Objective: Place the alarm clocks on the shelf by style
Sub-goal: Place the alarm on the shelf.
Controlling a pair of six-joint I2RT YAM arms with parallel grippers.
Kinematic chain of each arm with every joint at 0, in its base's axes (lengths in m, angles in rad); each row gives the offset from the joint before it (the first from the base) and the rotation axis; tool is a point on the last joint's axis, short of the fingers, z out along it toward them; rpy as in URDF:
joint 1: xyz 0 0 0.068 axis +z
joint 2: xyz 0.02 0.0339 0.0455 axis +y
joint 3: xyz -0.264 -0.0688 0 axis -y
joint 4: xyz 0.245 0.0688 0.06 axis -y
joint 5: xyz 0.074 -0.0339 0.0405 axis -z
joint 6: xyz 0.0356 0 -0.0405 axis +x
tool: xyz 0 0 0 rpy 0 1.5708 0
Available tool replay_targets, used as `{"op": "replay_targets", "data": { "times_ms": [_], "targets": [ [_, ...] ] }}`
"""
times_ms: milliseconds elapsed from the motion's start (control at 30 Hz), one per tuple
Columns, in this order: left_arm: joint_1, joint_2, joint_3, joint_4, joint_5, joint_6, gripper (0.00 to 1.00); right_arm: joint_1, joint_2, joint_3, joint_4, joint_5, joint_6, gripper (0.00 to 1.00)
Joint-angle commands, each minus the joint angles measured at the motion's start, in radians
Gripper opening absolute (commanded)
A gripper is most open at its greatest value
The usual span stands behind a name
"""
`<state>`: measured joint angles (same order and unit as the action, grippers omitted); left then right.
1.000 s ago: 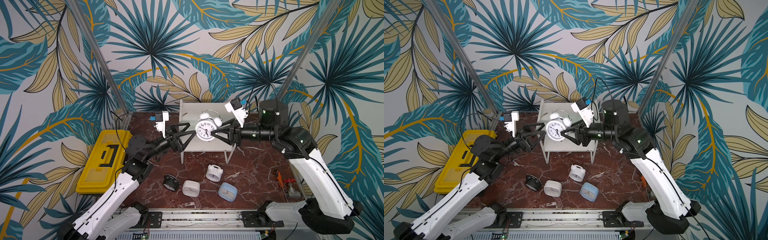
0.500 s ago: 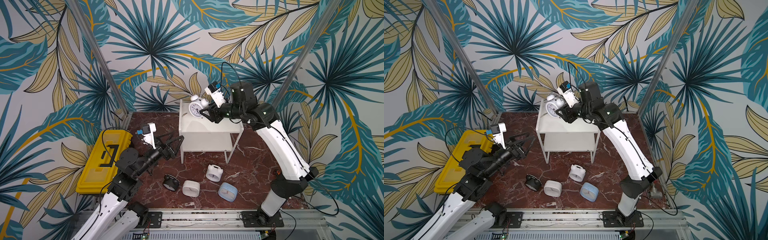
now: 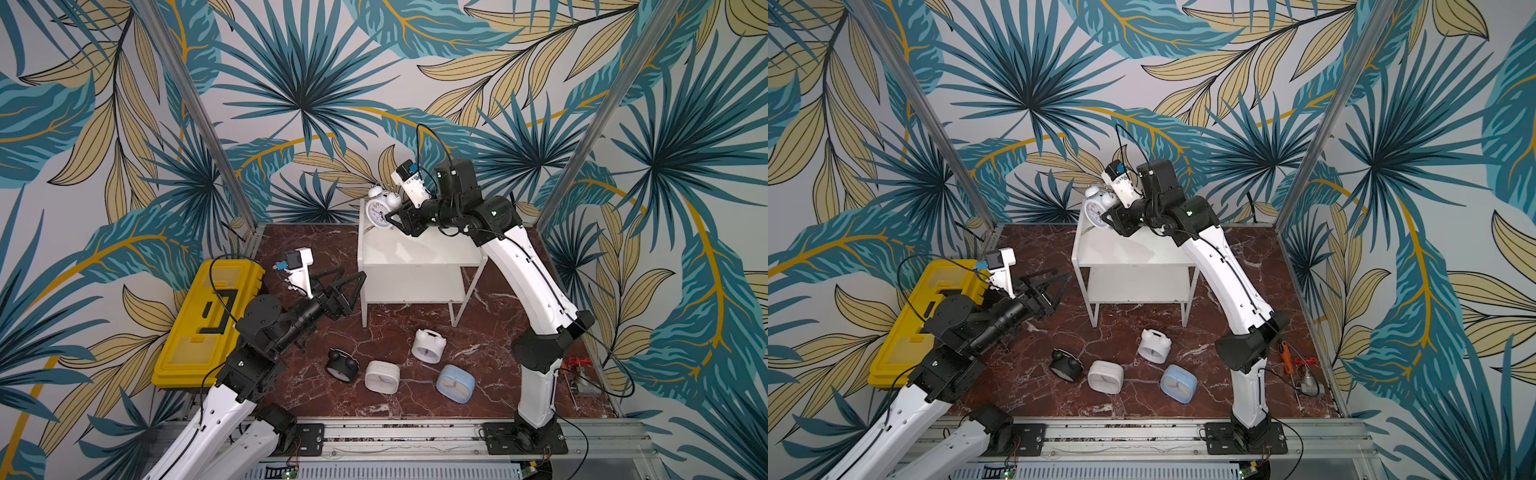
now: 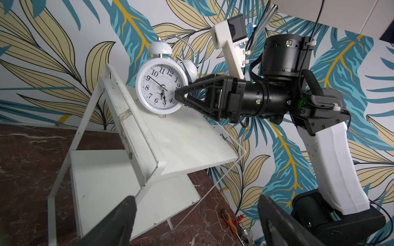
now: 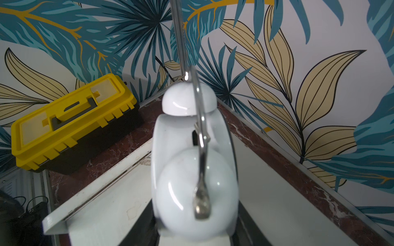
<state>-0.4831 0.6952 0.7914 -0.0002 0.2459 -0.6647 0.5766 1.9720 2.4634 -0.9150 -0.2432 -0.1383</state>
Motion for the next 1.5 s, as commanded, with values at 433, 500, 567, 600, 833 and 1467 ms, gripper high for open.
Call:
{"op": "replay_targets", "data": {
  "times_ms": [433,500,567,600,833,1467],
  "targets": [
    [0.005,0.03,-0.029,0.033,-0.003,0.023,0.9,-0.006,0.015,0.019,0.007,0.017,-0.023,0.63],
    [0.004,0.03,-0.032,0.037,-0.003,0.023,0.9,-0.01,0.005,0.01,0.007,0.019,-0.023,0.65],
    [0.005,0.032,-0.034,0.041,-0.005,0.023,0.9,-0.012,-0.013,-0.022,0.016,0.021,-0.025,0.65],
    [0.005,0.033,-0.034,0.043,-0.005,0.023,0.9,-0.015,-0.027,-0.043,0.023,0.023,-0.026,0.65],
    [0.005,0.041,-0.032,0.05,-0.005,0.032,0.9,-0.041,-0.088,-0.143,0.062,0.024,-0.011,0.64],
    [0.003,0.06,0.003,0.011,-0.015,0.075,0.91,-0.043,-0.145,-0.166,0.047,0.023,0.027,0.61]
  ]
}}
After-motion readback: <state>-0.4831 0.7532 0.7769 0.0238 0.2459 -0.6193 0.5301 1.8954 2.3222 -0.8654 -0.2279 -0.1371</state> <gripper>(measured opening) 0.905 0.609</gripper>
